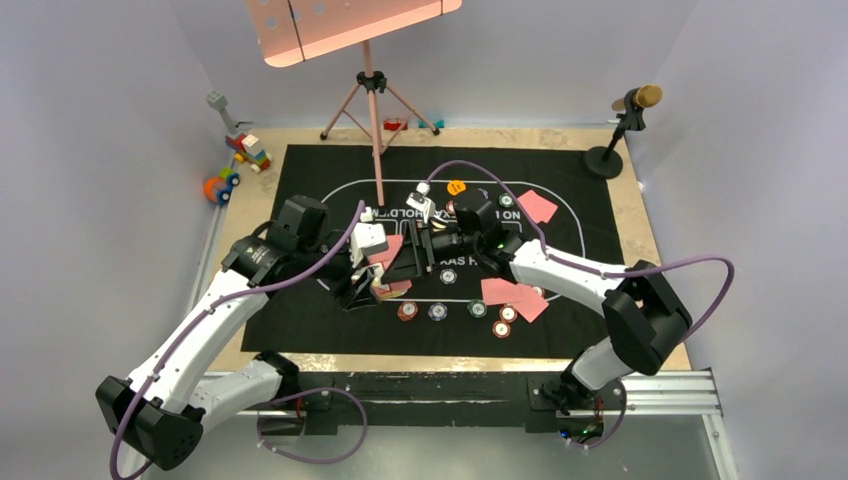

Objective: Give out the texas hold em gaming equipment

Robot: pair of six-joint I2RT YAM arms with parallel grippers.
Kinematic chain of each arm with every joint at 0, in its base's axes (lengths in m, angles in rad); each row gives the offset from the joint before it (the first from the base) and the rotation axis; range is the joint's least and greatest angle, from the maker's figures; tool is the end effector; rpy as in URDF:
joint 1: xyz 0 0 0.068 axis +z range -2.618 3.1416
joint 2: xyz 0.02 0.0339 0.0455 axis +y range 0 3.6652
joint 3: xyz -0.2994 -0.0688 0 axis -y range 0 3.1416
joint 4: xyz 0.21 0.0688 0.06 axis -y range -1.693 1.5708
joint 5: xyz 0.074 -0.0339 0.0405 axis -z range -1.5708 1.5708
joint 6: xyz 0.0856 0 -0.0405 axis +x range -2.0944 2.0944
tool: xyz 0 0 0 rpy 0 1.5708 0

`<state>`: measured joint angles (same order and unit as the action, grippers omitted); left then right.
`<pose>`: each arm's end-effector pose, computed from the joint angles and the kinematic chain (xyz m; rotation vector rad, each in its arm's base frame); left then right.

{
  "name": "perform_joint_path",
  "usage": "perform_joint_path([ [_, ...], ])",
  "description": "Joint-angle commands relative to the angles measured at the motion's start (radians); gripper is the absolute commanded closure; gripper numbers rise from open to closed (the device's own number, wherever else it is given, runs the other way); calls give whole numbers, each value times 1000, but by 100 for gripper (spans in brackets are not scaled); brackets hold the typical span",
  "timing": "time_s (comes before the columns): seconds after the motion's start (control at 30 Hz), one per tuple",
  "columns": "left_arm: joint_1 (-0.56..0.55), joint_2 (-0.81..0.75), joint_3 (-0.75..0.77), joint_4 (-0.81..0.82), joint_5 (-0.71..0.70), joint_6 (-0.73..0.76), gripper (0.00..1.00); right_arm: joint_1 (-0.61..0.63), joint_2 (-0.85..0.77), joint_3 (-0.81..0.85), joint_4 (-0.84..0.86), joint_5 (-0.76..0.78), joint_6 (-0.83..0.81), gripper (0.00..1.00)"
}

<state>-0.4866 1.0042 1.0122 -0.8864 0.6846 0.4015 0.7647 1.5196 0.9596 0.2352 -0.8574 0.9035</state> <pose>0.1147 -0.1219 0.3198 1.2797 1.9883 -0.8709 0.1989 0.2805 0.3103 -0.5617 2.2196 1.8255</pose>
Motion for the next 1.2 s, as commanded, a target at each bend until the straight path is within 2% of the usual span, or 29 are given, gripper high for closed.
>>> perform_joint_path([
  [0.0,4,-3,51,42,26,-20,99,-15,16,-16,54,-34,30,27],
  [0.1,4,-4,51,41,29,-21,99,-30,1,-28,47,-23,29,34],
  [0.4,4,-3,55,43,35,-24,99,-44,-49,-35,15,-1,17,40],
  [0.6,4,-3,60,41,36,-26,100,-48,-48,-43,23,-5,25,50],
  [1.17,4,2,65,42,41,-27,100,-105,-116,-91,-47,-6,-12,54],
])
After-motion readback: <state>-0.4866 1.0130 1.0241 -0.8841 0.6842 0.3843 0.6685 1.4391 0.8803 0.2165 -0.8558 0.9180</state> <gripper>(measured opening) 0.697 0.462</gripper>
